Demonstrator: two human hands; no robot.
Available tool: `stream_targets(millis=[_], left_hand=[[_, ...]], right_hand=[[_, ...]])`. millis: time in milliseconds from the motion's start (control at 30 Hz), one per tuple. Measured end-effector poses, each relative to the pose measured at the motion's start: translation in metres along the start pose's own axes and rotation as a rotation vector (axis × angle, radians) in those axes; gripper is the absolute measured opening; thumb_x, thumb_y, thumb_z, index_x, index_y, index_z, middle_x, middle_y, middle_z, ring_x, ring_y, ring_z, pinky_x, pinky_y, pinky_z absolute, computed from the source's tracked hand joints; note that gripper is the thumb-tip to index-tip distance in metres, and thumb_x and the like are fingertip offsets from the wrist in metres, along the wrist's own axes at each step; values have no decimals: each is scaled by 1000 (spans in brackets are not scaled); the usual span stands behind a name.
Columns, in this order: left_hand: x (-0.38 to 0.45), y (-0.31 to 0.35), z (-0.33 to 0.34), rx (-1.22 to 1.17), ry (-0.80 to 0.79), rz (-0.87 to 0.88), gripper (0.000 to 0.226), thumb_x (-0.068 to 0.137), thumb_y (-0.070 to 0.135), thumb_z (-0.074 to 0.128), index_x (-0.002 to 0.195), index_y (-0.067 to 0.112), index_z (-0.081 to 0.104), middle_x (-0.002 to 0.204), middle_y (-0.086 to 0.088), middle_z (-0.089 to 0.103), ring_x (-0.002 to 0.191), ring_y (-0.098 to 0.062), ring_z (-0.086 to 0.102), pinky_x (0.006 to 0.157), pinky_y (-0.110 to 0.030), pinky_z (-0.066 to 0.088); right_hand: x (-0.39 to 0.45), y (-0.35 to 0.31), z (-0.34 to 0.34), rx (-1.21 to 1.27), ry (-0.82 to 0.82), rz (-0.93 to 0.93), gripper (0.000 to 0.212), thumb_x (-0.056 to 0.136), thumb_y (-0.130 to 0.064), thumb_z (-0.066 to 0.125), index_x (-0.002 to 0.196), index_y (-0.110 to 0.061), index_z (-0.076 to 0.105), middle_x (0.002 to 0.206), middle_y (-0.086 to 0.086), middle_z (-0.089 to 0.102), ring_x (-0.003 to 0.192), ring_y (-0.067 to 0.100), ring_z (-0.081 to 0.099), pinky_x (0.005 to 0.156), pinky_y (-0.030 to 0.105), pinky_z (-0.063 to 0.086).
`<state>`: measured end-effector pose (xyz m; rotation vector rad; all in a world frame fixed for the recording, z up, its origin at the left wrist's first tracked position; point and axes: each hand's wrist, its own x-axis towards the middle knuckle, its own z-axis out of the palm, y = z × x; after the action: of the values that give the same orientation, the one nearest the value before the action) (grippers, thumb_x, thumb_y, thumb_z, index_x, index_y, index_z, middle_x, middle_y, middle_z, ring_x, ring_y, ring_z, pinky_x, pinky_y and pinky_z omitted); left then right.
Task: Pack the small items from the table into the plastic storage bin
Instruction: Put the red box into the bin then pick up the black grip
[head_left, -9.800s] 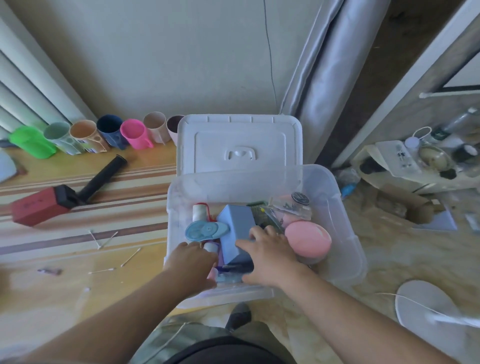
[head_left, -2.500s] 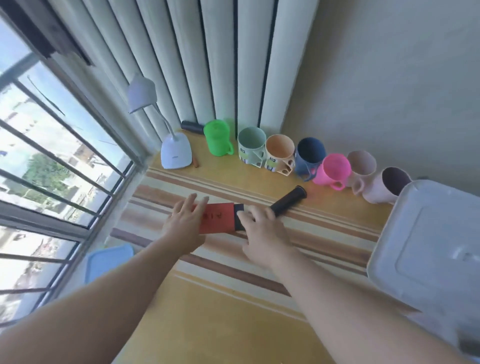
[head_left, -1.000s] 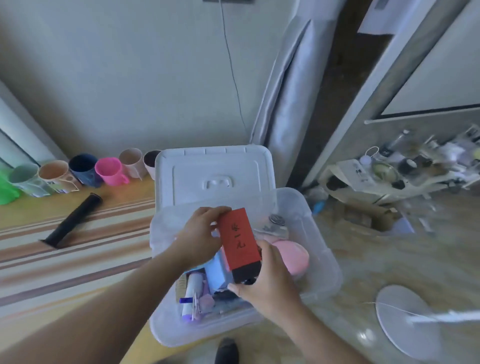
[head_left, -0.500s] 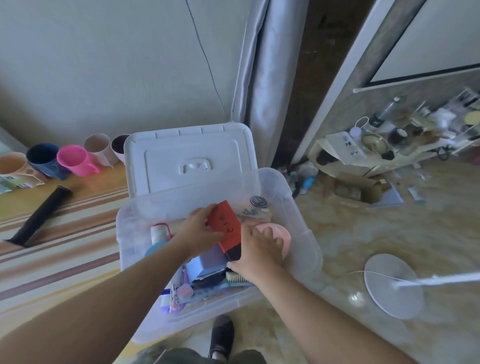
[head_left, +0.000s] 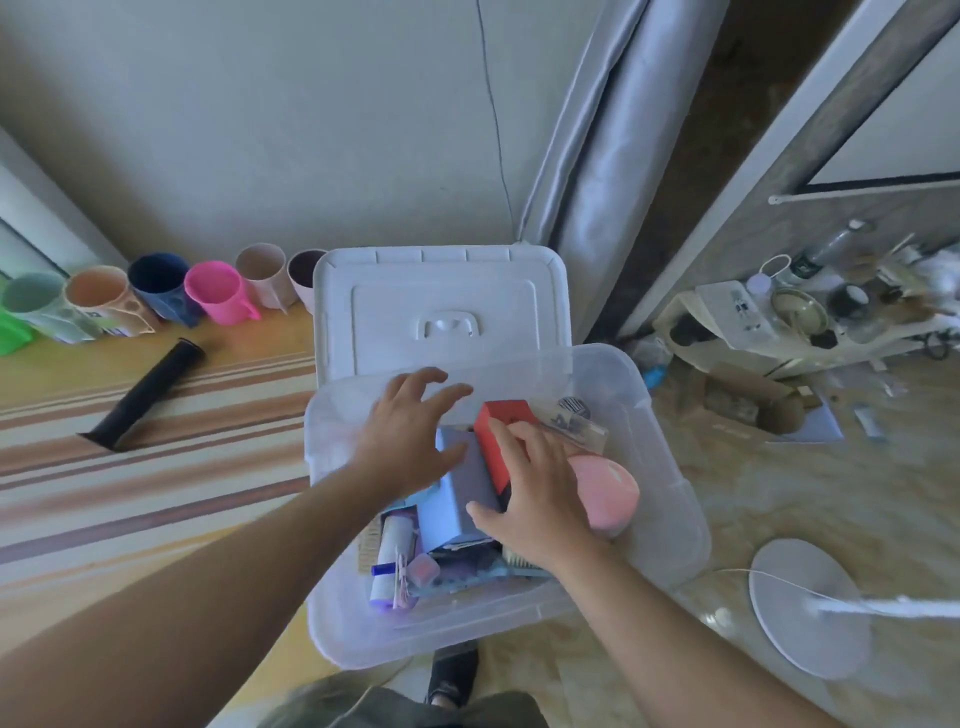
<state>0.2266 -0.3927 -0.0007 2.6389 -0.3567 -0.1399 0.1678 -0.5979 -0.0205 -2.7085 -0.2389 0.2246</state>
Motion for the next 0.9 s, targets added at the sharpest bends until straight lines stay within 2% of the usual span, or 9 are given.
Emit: stream_targets(millis=[100,233,333,433,633,700,767,833,900], left_hand=[[-21,-58,-45,7,200,-123,58,78,43,69,134,36,58,137,1,52,124,-31,47,97,-47,48],[-72,-170,-100,-10,314,-464,52,81,35,71,131,36,60,135,2,50,126,-31,42,108,-50,39],[-118,-255,-130,-32,294,-679,50,82,31,68,131,38,60,131,2,50,123,-32,43,109,-48,37],[-151,-327,-143,-56,212,-797,50,84,32,65,133,40,57,137,1,48,127,-31,40,110,-49,39],[-140,-425,-120,-133,27,-794,58,93,41,58,149,34,42,149,-2,45,135,-31,39,109,-47,39],[-125,-440,-103,-150,-21,-735,58,94,44,57,148,32,38,141,-4,48,126,-32,48,100,-47,47],[-114,-448,-86,-191,-41,-704,55,94,44,56,144,33,37,129,-2,51,107,-29,56,85,-45,54],[-111,-457,-71,-210,-39,-695,43,93,38,55,133,33,41,116,0,54,89,-24,56,69,-40,55],[-113,-466,-64,-214,-33,-692,39,89,30,56,127,34,46,110,2,56,83,-21,55,61,-36,52]], right_hand=[[29,-47,8,74,101,-101,83,81,-55,60,155,-25,36,145,7,46,133,34,44,112,51,41],[85,-149,30,174,197,-327,62,81,-31,61,141,-17,55,136,6,52,128,34,48,105,50,47],[122,-229,56,155,68,-438,62,84,-25,67,145,-20,53,141,2,48,135,28,43,111,44,44],[160,-292,98,85,-107,-459,63,90,-28,68,149,-26,48,149,1,41,143,25,35,117,44,39],[245,-358,183,-82,-327,-387,68,93,-26,69,154,-29,40,157,2,33,144,29,31,117,48,38],[266,-368,207,-148,-359,-364,70,93,-25,68,156,-29,37,160,2,30,143,33,29,115,48,39],[279,-370,228,-221,-395,-357,73,92,-24,65,159,-30,35,162,0,27,141,34,29,114,47,38],[286,-371,247,-290,-400,-373,76,91,-26,65,159,-32,32,165,-1,24,138,34,28,113,47,39],[290,-369,260,-334,-357,-389,78,88,-27,67,157,-36,32,165,0,21,133,35,30,112,48,39]])
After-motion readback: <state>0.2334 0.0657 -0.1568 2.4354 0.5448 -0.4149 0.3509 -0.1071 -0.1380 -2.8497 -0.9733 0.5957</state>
